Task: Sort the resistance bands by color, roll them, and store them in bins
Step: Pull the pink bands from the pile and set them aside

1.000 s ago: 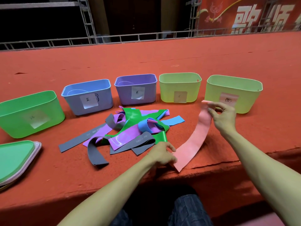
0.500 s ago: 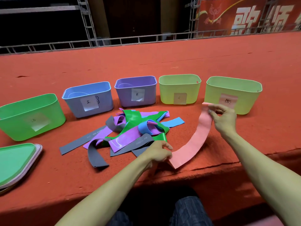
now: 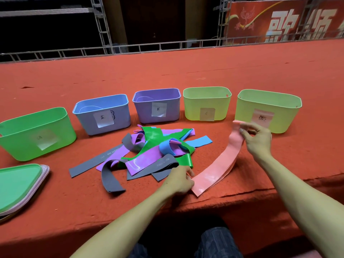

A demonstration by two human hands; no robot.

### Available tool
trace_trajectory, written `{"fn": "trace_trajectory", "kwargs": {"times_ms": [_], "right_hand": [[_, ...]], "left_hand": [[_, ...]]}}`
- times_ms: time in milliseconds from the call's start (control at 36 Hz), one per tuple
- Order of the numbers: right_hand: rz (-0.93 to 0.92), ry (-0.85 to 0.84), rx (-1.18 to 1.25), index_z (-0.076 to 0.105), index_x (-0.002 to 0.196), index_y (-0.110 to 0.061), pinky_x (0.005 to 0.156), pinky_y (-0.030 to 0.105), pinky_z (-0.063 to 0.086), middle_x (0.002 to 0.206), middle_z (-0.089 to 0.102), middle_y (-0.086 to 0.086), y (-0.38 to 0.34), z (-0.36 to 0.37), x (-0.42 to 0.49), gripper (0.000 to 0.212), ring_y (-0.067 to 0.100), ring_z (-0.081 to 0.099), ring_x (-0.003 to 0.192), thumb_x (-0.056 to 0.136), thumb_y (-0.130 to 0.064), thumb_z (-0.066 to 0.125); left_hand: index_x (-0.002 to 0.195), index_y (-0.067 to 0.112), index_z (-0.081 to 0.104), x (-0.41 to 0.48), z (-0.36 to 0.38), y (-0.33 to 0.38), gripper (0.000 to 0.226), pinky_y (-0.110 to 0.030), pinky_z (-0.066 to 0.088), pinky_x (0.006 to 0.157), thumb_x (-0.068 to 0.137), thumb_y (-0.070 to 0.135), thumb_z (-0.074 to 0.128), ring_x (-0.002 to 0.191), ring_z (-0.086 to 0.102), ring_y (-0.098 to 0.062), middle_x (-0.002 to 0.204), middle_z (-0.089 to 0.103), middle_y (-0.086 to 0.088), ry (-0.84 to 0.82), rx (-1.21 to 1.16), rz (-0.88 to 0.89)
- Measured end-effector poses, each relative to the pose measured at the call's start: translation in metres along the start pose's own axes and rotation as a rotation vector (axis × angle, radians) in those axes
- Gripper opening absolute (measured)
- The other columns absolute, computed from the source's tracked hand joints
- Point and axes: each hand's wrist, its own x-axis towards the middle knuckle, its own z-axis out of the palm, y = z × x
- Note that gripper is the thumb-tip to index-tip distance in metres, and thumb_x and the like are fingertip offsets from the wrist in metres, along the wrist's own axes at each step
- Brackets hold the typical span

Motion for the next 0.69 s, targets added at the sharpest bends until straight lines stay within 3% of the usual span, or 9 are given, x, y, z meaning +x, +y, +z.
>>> {"fn": "trace_trajectory", "kwargs": {"times_ms": [167,250,361,472,694], "right_hand": [[0.017,0.001,0.004,0.074,0.098,-0.012,0.085,0.033,0.053,0.093,0.071,0.002,0.0,0.001,-0.002,0.019,0.019,0.066,0.086,0.082,-0.003,0.07],[0.023,-0.004,0.001,0.074,0.099,-0.011,0.086,0.033,0.054,0.094,0.071,0.001,0.0,0.0,-0.003,0.019,0.017,0.066,0.086,0.082,-0.002,0.07],[0.016,-0.006,-0.01,0.074,0.1,-0.011,0.086,0.033,0.054,0.094,0.07,-0.001,-0.001,0.0,-0.005,0.019,0.017,0.066,0.087,0.082,-0.004,0.071],[0.018,-0.009,-0.013,0.073,0.1,-0.01,0.086,0.032,0.053,0.093,0.07,-0.002,-0.004,0.0,-0.007,0.019,0.016,0.066,0.086,0.082,-0.004,0.07],[0.032,0.004,-0.009,0.073,0.099,-0.009,0.087,0.036,0.054,0.095,0.071,0.003,-0.003,-0.003,-0.005,0.018,0.018,0.066,0.086,0.082,-0.003,0.07]], "left_hand": [[0.101,0.016,0.066,-0.002,0.005,-0.002,0.021,-0.024,0.045,0.073,0.082,0.023,0.066,0.086,0.061,-0.016,0.092,0.065,0.001,0.043,0.07,0.044],[0.108,0.018,0.06,-0.006,0.009,-0.003,0.044,-0.026,0.044,0.075,0.074,0.04,0.076,0.09,0.057,-0.015,0.104,0.062,0.0,0.046,0.09,0.104],[0.123,0.018,0.052,-0.012,0.016,-0.003,0.066,-0.029,0.041,0.09,0.07,0.046,0.079,0.111,0.05,-0.018,0.121,0.054,-0.002,0.033,0.188,0.185],[0.124,0.019,0.05,-0.013,0.021,-0.004,0.059,-0.031,0.038,0.096,0.075,0.039,0.075,0.115,0.046,-0.022,0.125,0.05,-0.006,0.055,0.226,0.199],[0.117,0.018,0.054,-0.011,0.025,-0.008,0.043,-0.03,0.038,0.09,0.077,0.026,0.067,0.11,0.049,-0.024,0.116,0.055,-0.008,0.11,0.21,0.213]]}}
